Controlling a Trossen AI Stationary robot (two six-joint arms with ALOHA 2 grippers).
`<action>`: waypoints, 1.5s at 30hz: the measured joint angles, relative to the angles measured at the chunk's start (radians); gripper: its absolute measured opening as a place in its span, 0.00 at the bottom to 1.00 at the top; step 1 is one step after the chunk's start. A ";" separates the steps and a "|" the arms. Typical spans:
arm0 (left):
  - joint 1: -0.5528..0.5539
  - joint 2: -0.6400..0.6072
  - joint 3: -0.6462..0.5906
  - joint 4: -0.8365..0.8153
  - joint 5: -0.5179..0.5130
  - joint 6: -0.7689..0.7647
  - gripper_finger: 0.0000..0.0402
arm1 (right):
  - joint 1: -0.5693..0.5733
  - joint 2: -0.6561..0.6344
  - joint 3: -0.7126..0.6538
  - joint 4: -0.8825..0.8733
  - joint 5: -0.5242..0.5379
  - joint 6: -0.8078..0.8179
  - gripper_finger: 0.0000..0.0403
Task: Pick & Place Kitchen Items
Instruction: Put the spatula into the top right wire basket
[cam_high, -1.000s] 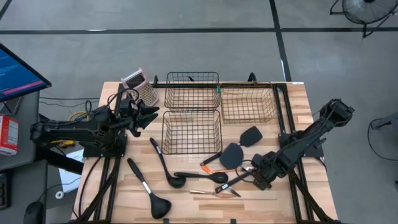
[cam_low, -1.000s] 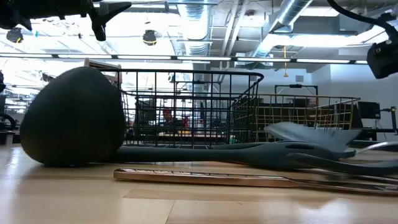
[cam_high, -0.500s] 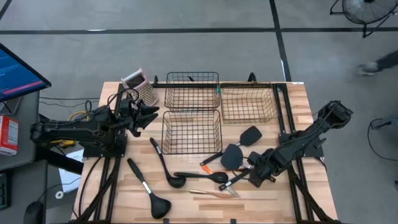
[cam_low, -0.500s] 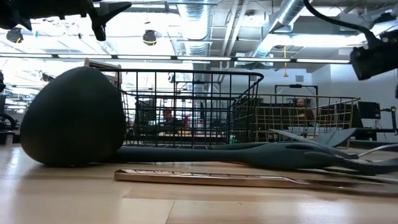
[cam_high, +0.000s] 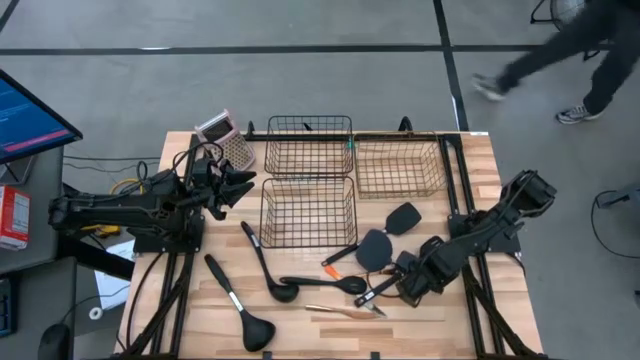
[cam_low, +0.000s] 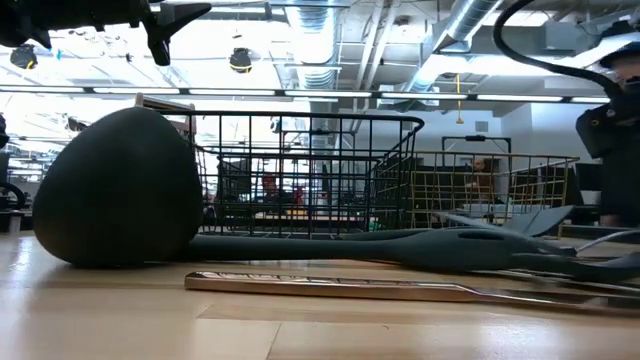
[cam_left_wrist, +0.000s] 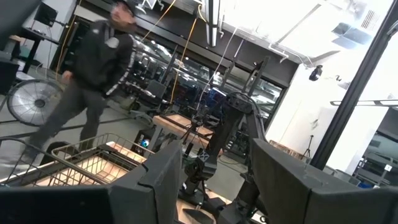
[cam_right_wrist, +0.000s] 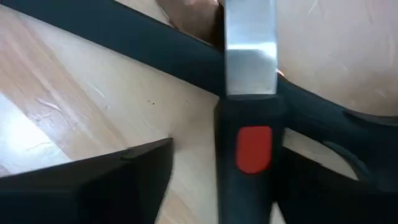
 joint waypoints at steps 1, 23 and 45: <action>0.000 0.000 0.000 0.000 0.000 0.000 0.44 | -0.006 -0.005 -0.001 -0.004 -0.001 0.000 0.49; 0.000 0.000 0.000 0.000 0.000 0.000 0.44 | -0.007 -0.023 0.154 -0.051 -0.008 -0.009 0.25; 0.000 0.000 0.000 0.001 0.000 0.000 0.44 | 0.030 -0.388 0.454 -0.074 0.086 -0.125 0.25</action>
